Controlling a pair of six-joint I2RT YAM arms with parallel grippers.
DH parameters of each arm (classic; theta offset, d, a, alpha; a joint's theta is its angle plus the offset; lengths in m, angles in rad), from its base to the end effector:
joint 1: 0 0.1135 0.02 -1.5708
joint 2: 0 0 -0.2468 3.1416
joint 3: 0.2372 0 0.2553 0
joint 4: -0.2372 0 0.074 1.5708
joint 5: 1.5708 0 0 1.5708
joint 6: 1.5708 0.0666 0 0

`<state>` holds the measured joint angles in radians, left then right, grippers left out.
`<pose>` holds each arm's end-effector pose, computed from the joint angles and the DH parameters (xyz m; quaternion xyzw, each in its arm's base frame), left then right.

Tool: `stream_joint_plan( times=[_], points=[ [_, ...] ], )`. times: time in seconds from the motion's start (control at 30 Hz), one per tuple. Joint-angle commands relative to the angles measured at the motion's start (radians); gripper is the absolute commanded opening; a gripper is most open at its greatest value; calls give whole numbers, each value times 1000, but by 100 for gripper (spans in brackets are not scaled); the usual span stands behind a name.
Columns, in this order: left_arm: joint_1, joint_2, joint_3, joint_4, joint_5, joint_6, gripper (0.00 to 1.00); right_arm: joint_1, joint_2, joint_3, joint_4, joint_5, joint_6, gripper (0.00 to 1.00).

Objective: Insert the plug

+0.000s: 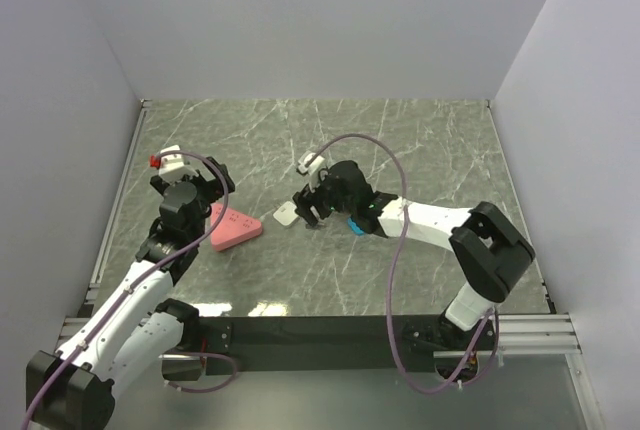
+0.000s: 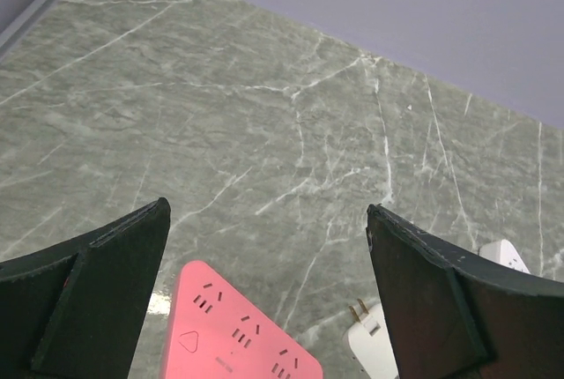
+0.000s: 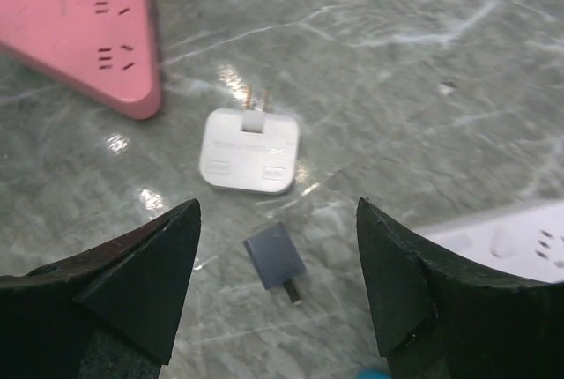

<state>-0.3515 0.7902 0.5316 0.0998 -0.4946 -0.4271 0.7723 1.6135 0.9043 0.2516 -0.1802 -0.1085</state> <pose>0.2292 -0.0504 0.2624 -0.1866 0.7313 -0.0664 0.6527 0.2661 0.2759 0.1824 -0.4035 0.7447 0.2437 0.4726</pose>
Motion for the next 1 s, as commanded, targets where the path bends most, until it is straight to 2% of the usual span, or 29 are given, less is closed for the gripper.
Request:
stream_joint_plan(
  times=[0.0,0.53,0.7,0.97],
  points=[
    [-1,3,28,21,57,22,99,22,34,73,-23,-87,-71,77],
    [-1,6,34,20,122,16,99,73,249,218,-94,-36,-37,75],
    [-1,32,41,26,133,16,99,85,289,248,-120,39,-19,75],
    [-3,52,42,37,143,16,99,100,295,222,-94,51,1,75]
  ],
)
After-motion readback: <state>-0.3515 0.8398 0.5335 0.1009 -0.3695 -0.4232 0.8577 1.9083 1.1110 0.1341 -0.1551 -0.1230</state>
